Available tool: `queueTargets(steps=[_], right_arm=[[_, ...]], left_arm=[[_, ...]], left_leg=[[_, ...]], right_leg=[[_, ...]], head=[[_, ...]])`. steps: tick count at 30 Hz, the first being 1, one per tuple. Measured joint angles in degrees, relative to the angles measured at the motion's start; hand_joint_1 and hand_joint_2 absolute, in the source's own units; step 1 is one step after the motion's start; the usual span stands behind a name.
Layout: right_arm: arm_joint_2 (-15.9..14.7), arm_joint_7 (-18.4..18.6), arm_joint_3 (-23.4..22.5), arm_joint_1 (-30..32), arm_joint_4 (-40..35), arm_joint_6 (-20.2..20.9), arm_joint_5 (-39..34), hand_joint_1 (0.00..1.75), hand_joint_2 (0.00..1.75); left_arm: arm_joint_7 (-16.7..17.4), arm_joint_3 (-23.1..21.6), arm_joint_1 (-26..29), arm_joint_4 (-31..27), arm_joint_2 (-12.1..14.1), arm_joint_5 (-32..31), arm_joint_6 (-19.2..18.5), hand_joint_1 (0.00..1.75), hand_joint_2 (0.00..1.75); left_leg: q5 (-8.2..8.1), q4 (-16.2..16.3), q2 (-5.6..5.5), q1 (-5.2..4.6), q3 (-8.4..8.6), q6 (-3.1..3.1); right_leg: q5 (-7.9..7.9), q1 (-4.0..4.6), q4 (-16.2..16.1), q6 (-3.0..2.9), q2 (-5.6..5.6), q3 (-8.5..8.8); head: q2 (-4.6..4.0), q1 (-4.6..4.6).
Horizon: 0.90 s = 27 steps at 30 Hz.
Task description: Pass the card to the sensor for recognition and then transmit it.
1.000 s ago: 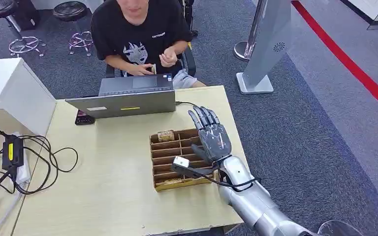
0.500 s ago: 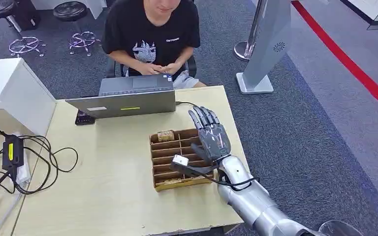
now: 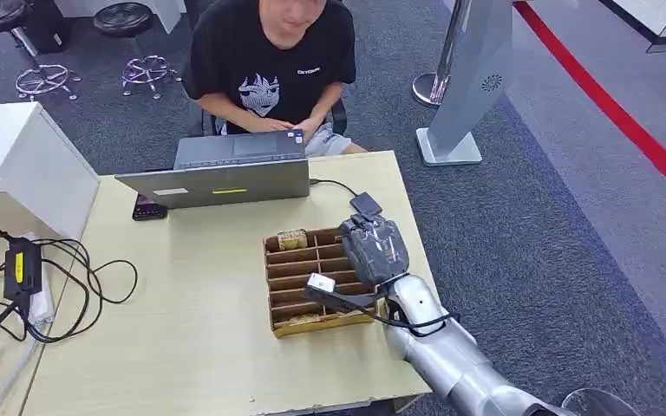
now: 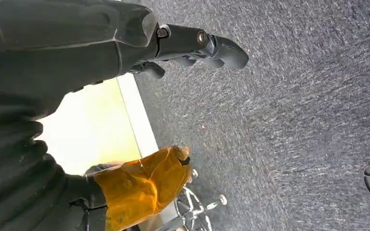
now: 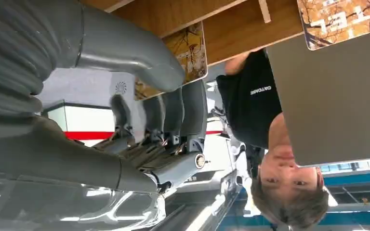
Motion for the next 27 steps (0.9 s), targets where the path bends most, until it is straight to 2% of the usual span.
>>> queueTargets(steps=[5, 8, 15, 17, 21, 25, 27], right_arm=[[-0.72, -1.0, -0.13, 0.5, -0.65, 0.0, 0.0, 1.52, 1.75], [-1.09, -1.55, -0.59, 1.03, -1.42, 0.0, 0.11, 1.47, 1.75], [-1.53, -2.53, -2.29, 2.4, -3.38, 0.0, 1.72, 1.75, 1.75], [-1.53, -3.39, -3.6, 3.19, -5.17, 0.0, 3.18, 1.75, 1.75], [-1.05, -7.7, -8.22, 5.56, -11.13, 0.0, 5.86, 1.75, 1.75], [0.26, -12.04, -13.87, 7.53, -19.64, 0.0, 5.99, 1.75, 1.75], [0.5, -12.65, -15.65, 7.7, -23.18, 0.0, 5.6, 1.75, 1.75]], left_arm=[[-0.15, 0.0, 0.02, 0.0, 0.02, 0.02, 0.0, 0.0, 1.75], [-0.15, 0.0, 0.02, 0.0, 0.02, 0.09, -0.04, 0.0, 1.75], [-0.15, -0.02, 0.03, 0.0, 0.02, 0.15, -0.15, 0.0, 1.75], [-0.15, 0.0, 0.05, 0.0, 0.02, 0.0, -0.15, 0.0, 1.75], [-0.15, 0.0, 0.08, 0.0, 0.0, -0.02, -0.11, 0.0, 1.75], [-0.15, 0.0, 0.08, 0.0, 0.0, -0.02, 0.0, 0.0, 1.75], [-0.15, 0.0, 0.07, 0.0, 0.0, -0.02, 0.02, 0.0, 1.75]], left_leg=[[0.0, 0.0, 0.0, 0.0, 0.0, 0.0], [0.0, 0.0, 0.0, 0.0, 0.0, 0.0], [0.0, 0.0, -0.01, 0.0, -0.01, 0.0], [0.0, 0.0, -0.01, 0.0, -0.01, 0.0], [0.0, 0.0, -0.01, 0.0, -0.03, 0.0], [0.0, 0.0, 0.0, 0.0, -0.04, 0.0], [0.0, 0.0, 0.0, 0.0, -0.03, 0.0]], right_leg=[[0.0, 0.0, 0.0, 0.0, 0.0, 0.0], [0.0, 0.0, 0.0, 0.0, 0.0, 0.0], [0.0, 0.0, 0.0, 0.0, -0.01, 0.0], [0.0, 0.0, 0.0, 0.0, -0.01, 0.0], [0.0, 0.0, 0.0, 0.0, -0.01, -0.01], [-0.01, 0.0, 0.0, 0.0, -0.01, -0.02], [0.0, 0.0, 0.0, 0.0, 0.0, -0.02]], head=[[0.0, 0.0], [0.0, -0.02], [0.0, 0.0], [0.0, -0.02], [0.0, 0.0], [0.0, 0.0], [0.0, 0.0]])
